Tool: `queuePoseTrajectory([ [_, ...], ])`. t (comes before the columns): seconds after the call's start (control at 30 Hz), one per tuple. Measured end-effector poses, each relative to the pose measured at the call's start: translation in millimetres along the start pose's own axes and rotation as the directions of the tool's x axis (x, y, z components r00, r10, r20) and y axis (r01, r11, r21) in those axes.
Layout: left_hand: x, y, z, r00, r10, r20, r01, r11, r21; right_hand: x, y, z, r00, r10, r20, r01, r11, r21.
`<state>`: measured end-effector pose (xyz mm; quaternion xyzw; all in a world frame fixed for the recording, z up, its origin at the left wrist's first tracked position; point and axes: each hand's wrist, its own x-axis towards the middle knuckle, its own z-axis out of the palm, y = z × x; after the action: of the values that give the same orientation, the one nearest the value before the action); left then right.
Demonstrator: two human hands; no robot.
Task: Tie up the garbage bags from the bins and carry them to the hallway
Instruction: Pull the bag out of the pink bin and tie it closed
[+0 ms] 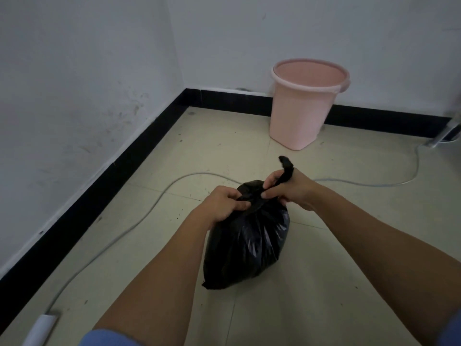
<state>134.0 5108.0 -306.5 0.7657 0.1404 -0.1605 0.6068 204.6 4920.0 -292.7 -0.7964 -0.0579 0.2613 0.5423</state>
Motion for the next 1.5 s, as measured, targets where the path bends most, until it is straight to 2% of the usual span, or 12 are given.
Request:
queuePoseTrajectory([
  [0.07, 3, 4, 1, 0.999, 0.008, 0.037, -0.01, 0.998, 0.064, 5, 5, 3, 0.978, -0.153, -0.14, 0.101, 0.94, -0.325],
  [0.13, 1, 9, 4, 0.996, 0.015, 0.093, -0.033, 0.981, 0.194, 6, 11, 8, 0.924, -0.326, -0.198, 0.118, 0.737, -0.666],
  [0.3, 0, 25, 7, 0.975, -0.001, 0.221, -0.043, 0.98, 0.194, -2, 25, 18, 0.801, -0.529, -0.281, 0.1, 0.58, -0.808],
  [0.4, 3, 17, 4, 0.985, -0.023, 0.171, -0.011, 0.98, 0.198, 4, 30, 22, 0.817, -0.466, -0.341, 0.14, 0.733, -0.666],
  [0.5, 0, -1, 0, 0.992, -0.102, 0.074, 0.078, 0.957, 0.281, 8, 29, 20, 0.975, -0.058, -0.214, 0.026, 0.988, -0.15],
  [0.6, -5, -12, -4, 0.979, -0.204, 0.024, 0.189, 0.938, 0.291, -1, 25, 17, 0.982, 0.158, -0.107, -0.143, 0.98, 0.136],
  [0.7, 2, -6, -4, 0.978, -0.096, -0.185, 0.116, 0.988, 0.103, 1, 26, 9, 0.912, 0.136, -0.387, -0.019, 0.957, 0.291],
  [0.8, 17, 8, 6, 0.938, 0.054, -0.344, -0.05, 0.999, 0.021, 3, 29, 1, 0.814, 0.209, -0.542, -0.011, 0.938, 0.346],
  [1.0, 32, 17, 50, 0.985, 0.158, -0.067, -0.144, 0.973, 0.18, 2, 39, -6, 0.774, 0.348, -0.528, -0.089, 0.887, 0.453],
  [1.17, 33, 11, 72, 0.982, 0.191, -0.013, -0.149, 0.806, 0.573, 4, 42, -6, 0.785, 0.368, -0.499, -0.105, 0.871, 0.479],
  [1.33, 28, 9, 78, 0.977, 0.214, 0.029, -0.174, 0.705, 0.687, 6, 50, -5, 0.803, 0.399, -0.443, -0.16, 0.86, 0.484],
  [1.5, 30, 5, 71, 0.921, 0.359, -0.154, -0.154, 0.696, 0.702, 3, 50, -3, 0.827, 0.376, -0.417, -0.171, 0.877, 0.45],
])
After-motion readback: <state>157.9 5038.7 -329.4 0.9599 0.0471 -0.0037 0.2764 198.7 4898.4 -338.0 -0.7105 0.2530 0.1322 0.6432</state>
